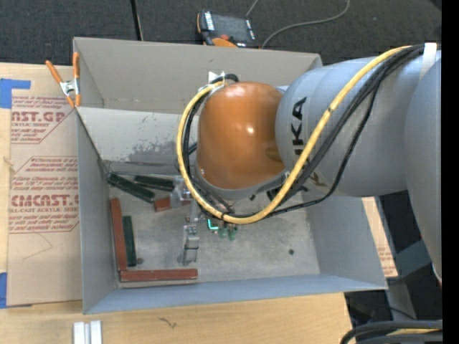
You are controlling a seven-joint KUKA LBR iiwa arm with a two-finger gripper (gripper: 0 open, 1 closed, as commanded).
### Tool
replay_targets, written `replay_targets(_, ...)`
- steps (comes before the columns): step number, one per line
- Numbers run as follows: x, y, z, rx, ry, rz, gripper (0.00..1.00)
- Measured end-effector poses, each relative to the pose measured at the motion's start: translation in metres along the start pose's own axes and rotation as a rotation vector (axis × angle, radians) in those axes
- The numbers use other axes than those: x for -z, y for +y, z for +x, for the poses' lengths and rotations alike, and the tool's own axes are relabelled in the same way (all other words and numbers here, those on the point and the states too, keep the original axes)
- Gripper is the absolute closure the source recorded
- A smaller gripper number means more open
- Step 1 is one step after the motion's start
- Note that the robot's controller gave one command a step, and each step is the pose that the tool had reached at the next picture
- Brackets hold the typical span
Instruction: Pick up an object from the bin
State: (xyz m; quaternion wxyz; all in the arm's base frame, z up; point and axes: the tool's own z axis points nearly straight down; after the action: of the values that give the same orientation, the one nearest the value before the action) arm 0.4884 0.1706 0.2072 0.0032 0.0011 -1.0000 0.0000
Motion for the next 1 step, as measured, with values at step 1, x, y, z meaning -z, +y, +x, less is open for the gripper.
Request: replay_targets(1,-0.1414,-0.0395,0.0045,-0.095,0.001,0.001,0.0)
